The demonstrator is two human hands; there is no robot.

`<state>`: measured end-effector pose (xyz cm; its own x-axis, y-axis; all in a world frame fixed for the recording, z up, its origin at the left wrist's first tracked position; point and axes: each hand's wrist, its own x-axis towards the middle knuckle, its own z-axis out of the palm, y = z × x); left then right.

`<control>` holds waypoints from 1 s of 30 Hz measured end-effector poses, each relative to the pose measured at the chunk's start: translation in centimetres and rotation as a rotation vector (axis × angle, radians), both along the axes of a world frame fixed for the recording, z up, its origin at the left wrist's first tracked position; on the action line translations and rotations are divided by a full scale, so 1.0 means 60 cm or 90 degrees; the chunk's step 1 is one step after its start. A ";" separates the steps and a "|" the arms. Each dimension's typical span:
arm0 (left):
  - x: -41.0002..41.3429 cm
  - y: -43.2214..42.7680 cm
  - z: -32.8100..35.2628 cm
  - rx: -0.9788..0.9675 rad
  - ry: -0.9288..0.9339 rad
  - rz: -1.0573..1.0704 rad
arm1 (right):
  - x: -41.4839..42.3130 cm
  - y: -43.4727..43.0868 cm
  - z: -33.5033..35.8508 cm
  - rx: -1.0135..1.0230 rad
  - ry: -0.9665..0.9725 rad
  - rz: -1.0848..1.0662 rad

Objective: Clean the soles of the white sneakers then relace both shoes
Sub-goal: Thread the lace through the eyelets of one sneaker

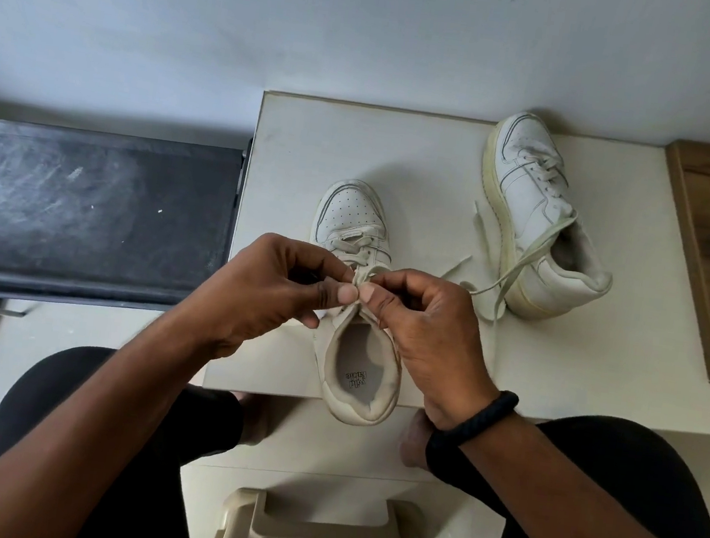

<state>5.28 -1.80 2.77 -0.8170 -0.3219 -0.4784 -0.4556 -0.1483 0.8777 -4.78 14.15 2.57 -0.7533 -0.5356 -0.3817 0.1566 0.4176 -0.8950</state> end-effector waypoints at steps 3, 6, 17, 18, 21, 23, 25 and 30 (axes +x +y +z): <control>0.000 -0.001 -0.001 -0.005 -0.002 0.003 | -0.009 -0.001 0.004 0.004 0.005 0.012; 0.002 -0.007 0.000 0.030 -0.015 0.038 | -0.021 0.001 0.010 0.003 -0.011 0.050; 0.015 -0.024 0.005 -0.019 -0.054 0.076 | -0.073 0.031 0.025 0.078 0.054 0.199; 0.018 -0.025 0.005 -0.012 -0.051 0.084 | -0.079 0.036 0.028 0.082 0.049 0.205; 0.021 -0.019 0.009 0.001 -0.042 0.083 | -0.090 0.049 0.038 0.068 0.015 0.220; 0.020 -0.015 0.010 -0.003 -0.039 0.079 | -0.094 0.051 0.041 0.079 0.012 0.230; 0.020 -0.013 0.011 -0.009 -0.036 0.081 | -0.097 0.054 0.044 0.102 0.010 0.238; 0.022 -0.012 0.007 -0.116 -0.046 0.092 | -0.099 0.059 0.050 0.252 0.127 0.282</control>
<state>6.62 -2.53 3.20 -0.7225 -0.5189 -0.4569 -0.5035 -0.0581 0.8620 -10.75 17.67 5.55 -0.5697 -0.6600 -0.4898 -0.2611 0.7104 -0.6535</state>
